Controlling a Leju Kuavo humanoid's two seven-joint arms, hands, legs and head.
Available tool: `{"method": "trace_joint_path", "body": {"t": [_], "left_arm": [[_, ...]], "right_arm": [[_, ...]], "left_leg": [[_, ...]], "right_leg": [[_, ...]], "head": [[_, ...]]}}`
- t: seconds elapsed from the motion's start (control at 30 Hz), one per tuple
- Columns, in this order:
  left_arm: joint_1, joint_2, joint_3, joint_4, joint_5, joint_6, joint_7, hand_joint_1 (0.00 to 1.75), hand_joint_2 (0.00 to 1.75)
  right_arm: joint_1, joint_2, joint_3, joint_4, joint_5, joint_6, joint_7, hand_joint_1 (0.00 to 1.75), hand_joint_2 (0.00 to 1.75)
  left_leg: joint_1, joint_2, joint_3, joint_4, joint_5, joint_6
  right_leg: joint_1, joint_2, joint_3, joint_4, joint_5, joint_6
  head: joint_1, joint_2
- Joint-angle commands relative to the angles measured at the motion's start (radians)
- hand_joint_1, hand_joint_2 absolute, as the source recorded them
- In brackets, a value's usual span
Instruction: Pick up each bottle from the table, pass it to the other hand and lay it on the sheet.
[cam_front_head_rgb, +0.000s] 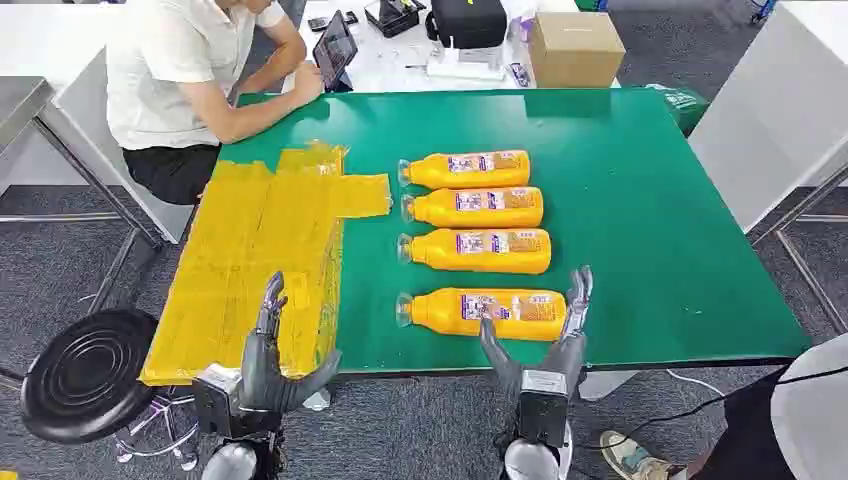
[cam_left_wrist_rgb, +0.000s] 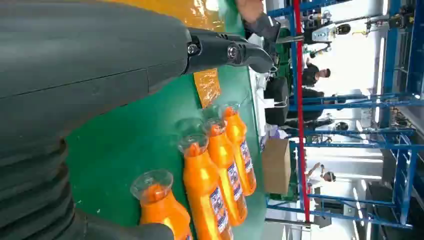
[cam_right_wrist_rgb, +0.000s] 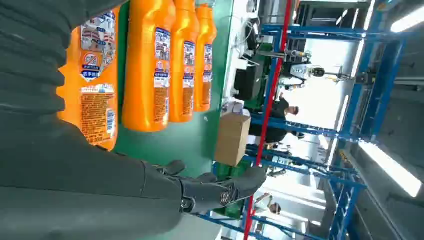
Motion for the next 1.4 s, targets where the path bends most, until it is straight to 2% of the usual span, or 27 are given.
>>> {"method": "trace_joint_path", "body": {"t": [0.03, 0.6, 0.93, 1.27, 1.4], "left_arm": [[0.026, 0.024, 0.001, 0.01, 0.002, 0.012, 0.004, 0.0, 1.75], [0.03, 0.037, -0.007, 0.011, 0.005, 0.021, 0.02, 0.0, 1.75], [0.03, 0.04, -0.02, 0.03, 0.003, 0.016, 0.025, 0.0, 1.75], [0.01, 0.033, -0.012, 0.022, 0.003, 0.026, 0.02, 0.0, 1.75], [0.017, 0.031, -0.009, 0.0, 0.001, 0.039, 0.007, 0.0, 1.75]], "right_arm": [[0.01, -0.011, -0.003, 0.033, -0.005, -0.001, 0.001, 0.0, 1.75], [-0.003, -0.018, 0.025, 0.045, -0.037, -0.001, 0.001, 0.0, 1.75], [0.029, -0.013, 0.001, 0.032, -0.048, -0.001, 0.001, 0.0, 1.75], [0.017, -0.014, -0.033, -0.002, 0.014, -0.001, 0.001, 0.0, 1.75], [-0.006, -0.025, -0.052, 0.046, 0.025, -0.001, 0.001, 0.0, 1.75]], "left_leg": [[0.001, 0.002, 0.0, -0.001, 0.001, -0.001], [0.001, 0.003, 0.0, 0.0, 0.001, -0.001], [0.0, 0.0, 0.0, -0.001, 0.001, 0.0], [0.0, 0.0, -0.001, 0.0, 0.001, 0.0], [0.001, 0.001, -0.001, 0.0, 0.001, 0.0]], "right_leg": [[0.002, 0.001, 0.0, -0.002, 0.002, -0.002], [0.001, 0.001, -0.001, -0.001, 0.002, -0.002], [0.0, 0.0, 0.0, -0.001, 0.001, -0.001], [0.0, -0.001, -0.001, 0.0, 0.001, -0.001], [0.001, 0.0, -0.001, -0.001, 0.002, -0.002]], "head": [[0.0, 0.0], [0.0, 0.0], [0.0, 0.0], [0.0, 0.0], [0.0, 0.0]]}}
